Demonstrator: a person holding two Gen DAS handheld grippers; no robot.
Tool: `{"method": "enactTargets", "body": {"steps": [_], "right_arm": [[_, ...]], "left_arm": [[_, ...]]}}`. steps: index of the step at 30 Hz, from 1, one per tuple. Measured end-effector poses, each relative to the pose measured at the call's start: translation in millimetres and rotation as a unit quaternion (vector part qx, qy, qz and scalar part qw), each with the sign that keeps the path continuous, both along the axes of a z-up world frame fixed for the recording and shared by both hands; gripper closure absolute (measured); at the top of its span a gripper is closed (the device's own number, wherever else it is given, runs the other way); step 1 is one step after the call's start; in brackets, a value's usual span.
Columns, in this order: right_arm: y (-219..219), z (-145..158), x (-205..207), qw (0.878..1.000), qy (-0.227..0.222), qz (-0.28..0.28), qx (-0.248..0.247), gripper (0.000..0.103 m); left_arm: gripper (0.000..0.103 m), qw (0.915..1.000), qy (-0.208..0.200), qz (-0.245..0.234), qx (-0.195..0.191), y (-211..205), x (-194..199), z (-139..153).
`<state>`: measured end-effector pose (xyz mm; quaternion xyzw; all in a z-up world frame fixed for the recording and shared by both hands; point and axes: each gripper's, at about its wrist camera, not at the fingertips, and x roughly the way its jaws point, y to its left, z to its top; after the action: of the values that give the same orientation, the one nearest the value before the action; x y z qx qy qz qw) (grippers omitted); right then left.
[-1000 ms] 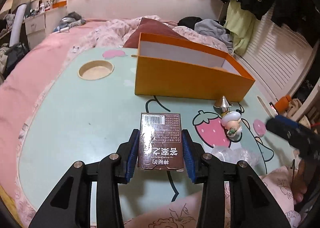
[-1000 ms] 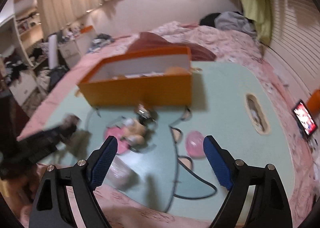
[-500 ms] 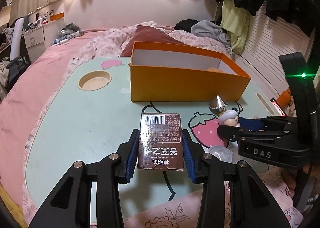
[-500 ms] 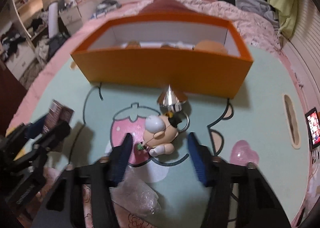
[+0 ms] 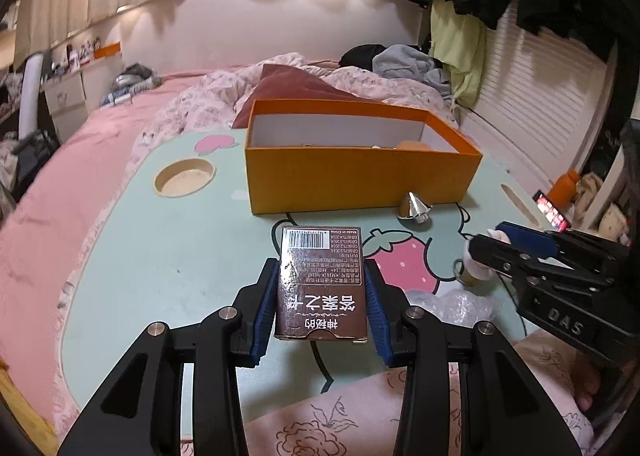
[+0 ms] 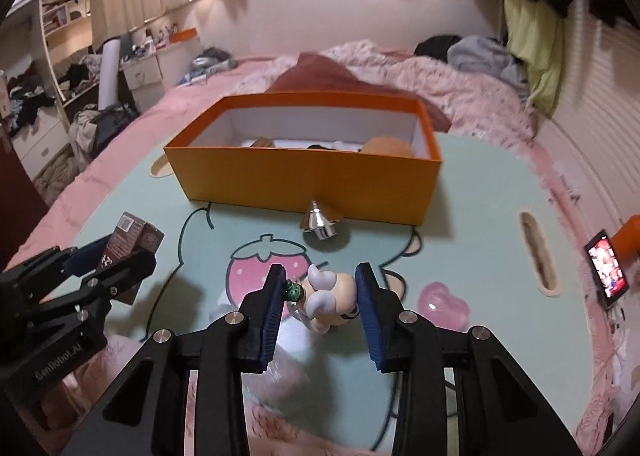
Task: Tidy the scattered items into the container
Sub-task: 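Lift the carton with the left tool while the right tool grasps the white figurine with keyring, then carry the carton with the left tool while the right tool carries the figurine over the box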
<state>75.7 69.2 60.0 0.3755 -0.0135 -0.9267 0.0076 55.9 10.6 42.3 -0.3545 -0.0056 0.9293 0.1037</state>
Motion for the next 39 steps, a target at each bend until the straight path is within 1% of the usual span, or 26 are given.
{"method": "enactTargets", "body": {"steps": [5, 7, 14, 39], "right_arm": [[8.9, -3.0, 8.6, 1.0, 0.003, -0.009, -0.014, 0.069], [11.2, 1.0, 12.2, 1.0, 0.015, -0.012, -0.018, 0.069], [2.8, 8.9, 20.6, 0.999, 0.039, -0.011, 0.0, 0.069], [1.4, 8.5, 20.0, 0.999, 0.035, -0.006, 0.009, 0.069]], "left_arm": [[0.061, 0.9999, -0.005, -0.006, -0.011, 6.1, -0.6, -3.5], [0.061, 0.9999, -0.005, -0.007, -0.014, 7.0, -0.4, -4.1], [0.061, 0.9998, -0.004, -0.008, -0.015, 7.2, -0.1, -4.2], [0.061, 0.9998, -0.004, -0.01, -0.018, 9.1, 0.8, -5.1]]}}
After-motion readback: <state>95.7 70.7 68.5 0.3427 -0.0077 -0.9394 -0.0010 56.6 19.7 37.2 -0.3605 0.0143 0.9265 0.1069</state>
